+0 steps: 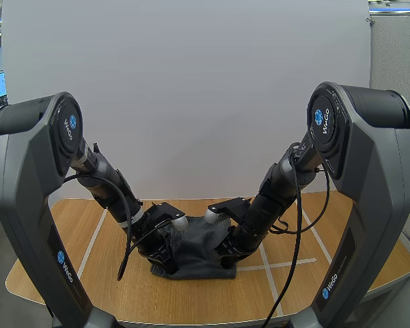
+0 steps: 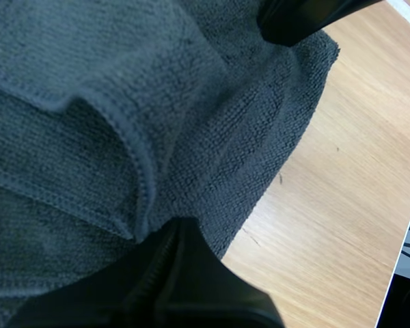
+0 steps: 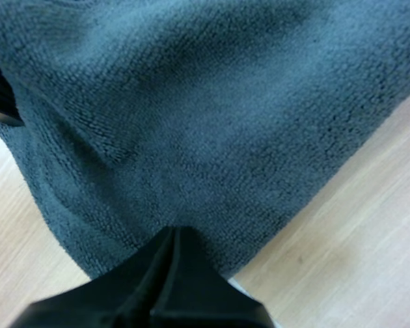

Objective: Fold the towel

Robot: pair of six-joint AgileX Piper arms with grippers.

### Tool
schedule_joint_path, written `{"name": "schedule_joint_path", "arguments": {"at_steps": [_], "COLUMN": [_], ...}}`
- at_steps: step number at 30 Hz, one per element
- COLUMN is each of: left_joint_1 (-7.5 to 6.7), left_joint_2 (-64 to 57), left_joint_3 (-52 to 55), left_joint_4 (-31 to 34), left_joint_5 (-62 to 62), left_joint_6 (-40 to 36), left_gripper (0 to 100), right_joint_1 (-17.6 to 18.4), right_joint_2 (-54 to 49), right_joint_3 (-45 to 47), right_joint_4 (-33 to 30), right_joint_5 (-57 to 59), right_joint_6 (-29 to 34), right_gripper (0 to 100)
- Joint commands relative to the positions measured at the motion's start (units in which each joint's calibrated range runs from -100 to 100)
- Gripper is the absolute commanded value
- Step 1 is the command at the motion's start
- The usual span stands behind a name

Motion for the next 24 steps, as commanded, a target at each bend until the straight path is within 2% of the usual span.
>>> {"name": "schedule_joint_path", "arguments": {"at_steps": [1,9,17,24], "left_joint_1": [-0.21,0.01,4.2,4.31], "left_joint_2": [0.2,-12.0,-14.6,-8.1], "left_joint_3": [0.9,0.3,-3.8,-6.3], "left_joint_4": [0.3,1.5,1.5,-1.7], "left_joint_5": [0.5,5.2,1.0,-2.8], "left_joint_6": [-0.3,-1.1,-1.1,-0.6], "left_gripper": [0,0,0,0], "right_joint_1": [-0.1,-0.1,-0.1,-0.1], "right_joint_2": [0.0,-8.1,-9.9,-1.8], "right_joint_3": [0.3,0.3,-2.1,-6.6], "right_joint_4": [-0.5,0.5,2.1,2.9], "right_joint_5": [-1.7,0.6,-2.2,-5.0], "right_joint_6": [-0.6,-0.6,-0.6,-0.6], "right_gripper": [0,0,0,0]}}
